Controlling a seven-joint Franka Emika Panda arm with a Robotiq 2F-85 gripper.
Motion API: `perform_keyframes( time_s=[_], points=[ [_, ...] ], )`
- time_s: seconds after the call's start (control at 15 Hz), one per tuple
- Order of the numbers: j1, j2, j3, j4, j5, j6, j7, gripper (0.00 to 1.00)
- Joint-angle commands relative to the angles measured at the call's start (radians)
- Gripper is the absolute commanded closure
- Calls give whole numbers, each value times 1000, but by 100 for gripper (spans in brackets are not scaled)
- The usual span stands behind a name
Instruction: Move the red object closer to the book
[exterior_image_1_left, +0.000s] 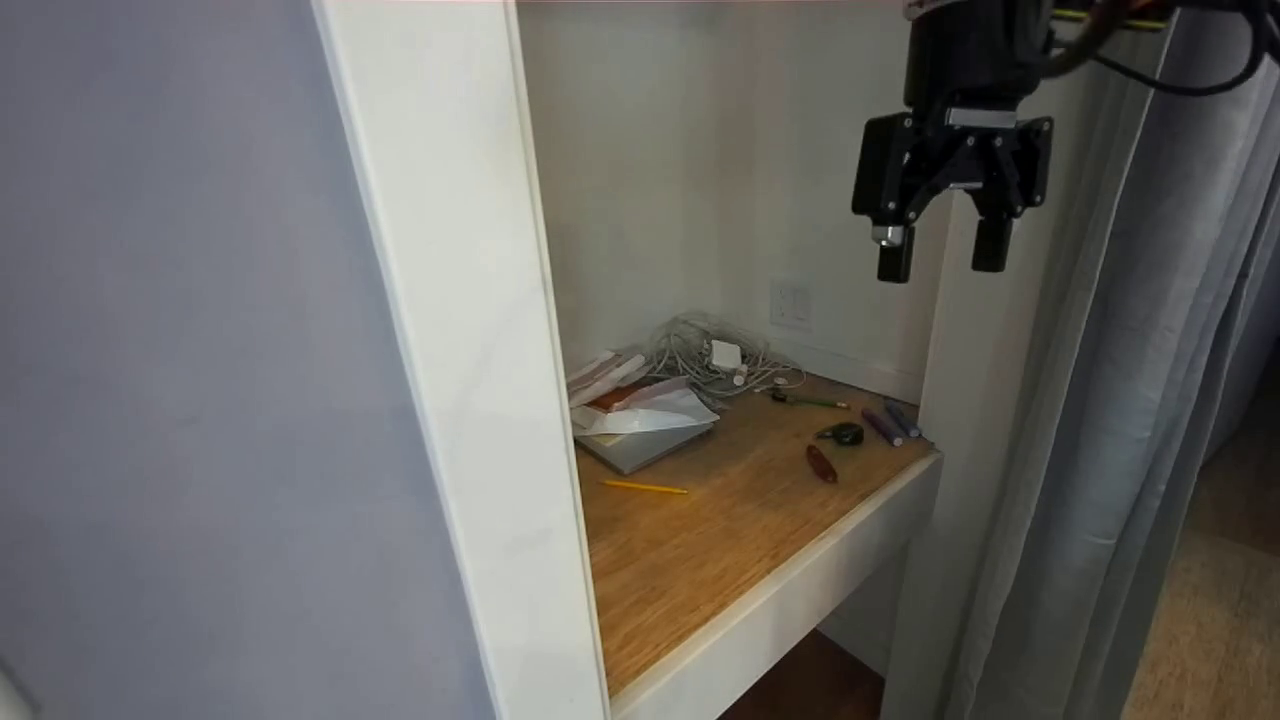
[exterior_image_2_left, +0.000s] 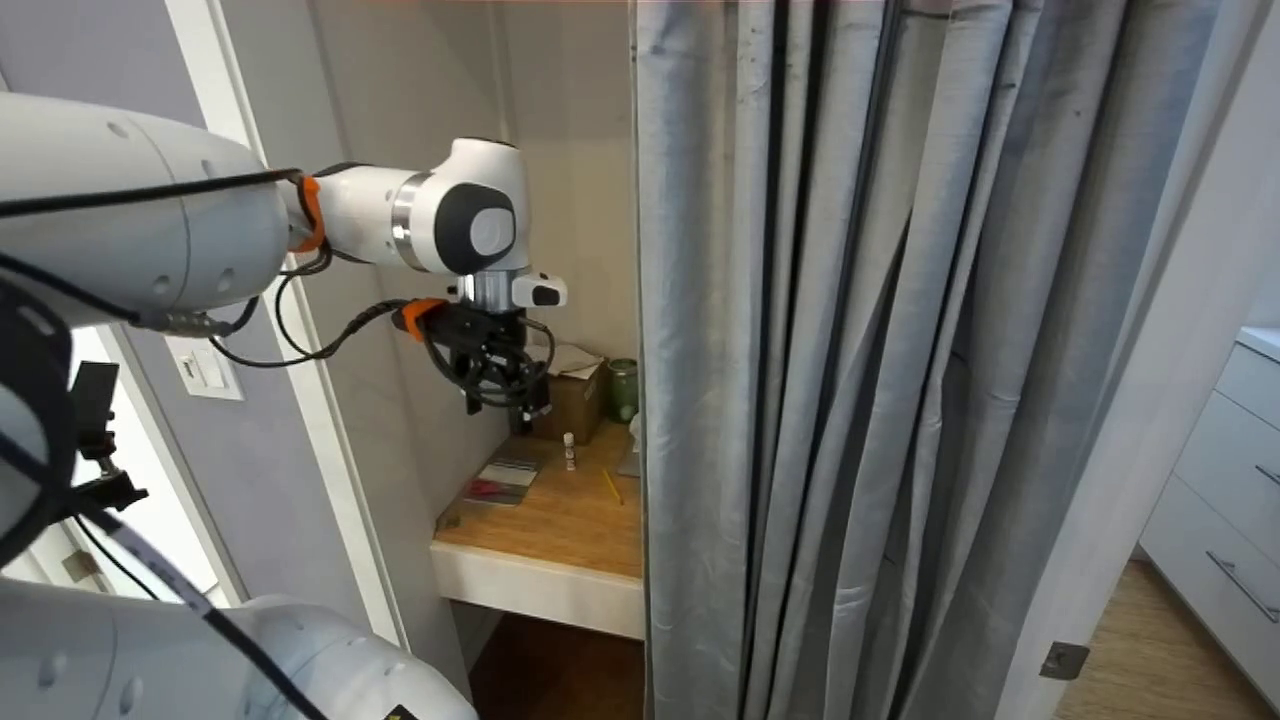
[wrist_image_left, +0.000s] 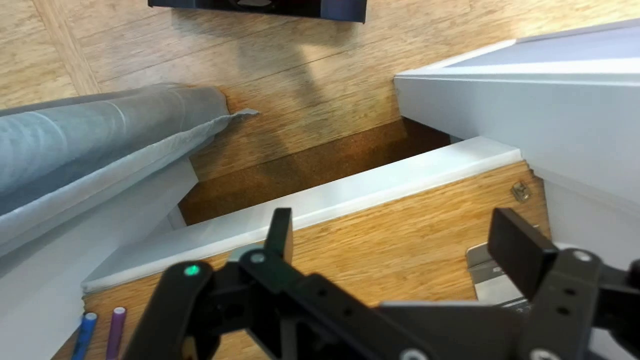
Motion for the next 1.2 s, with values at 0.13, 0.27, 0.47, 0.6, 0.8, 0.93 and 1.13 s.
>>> perform_keyframes(
  time_s=[0.13,0.27,0.47,0.6,0.8,0.93,1.13],
  points=[
    [-70,165,-8,34,-8,139,76,0],
    [-90,236,-18,39,-11,210,102,0],
    [-107,343,-46,40,-8,346,111,0],
    [-116,411,-60,34,-28,439,119,0],
    [-130,512,-79,3,-93,628,145,0],
    [-134,578,-94,-8,-152,750,168,0],
    [-135,685,-131,-11,-255,911,253,0]
  ],
)
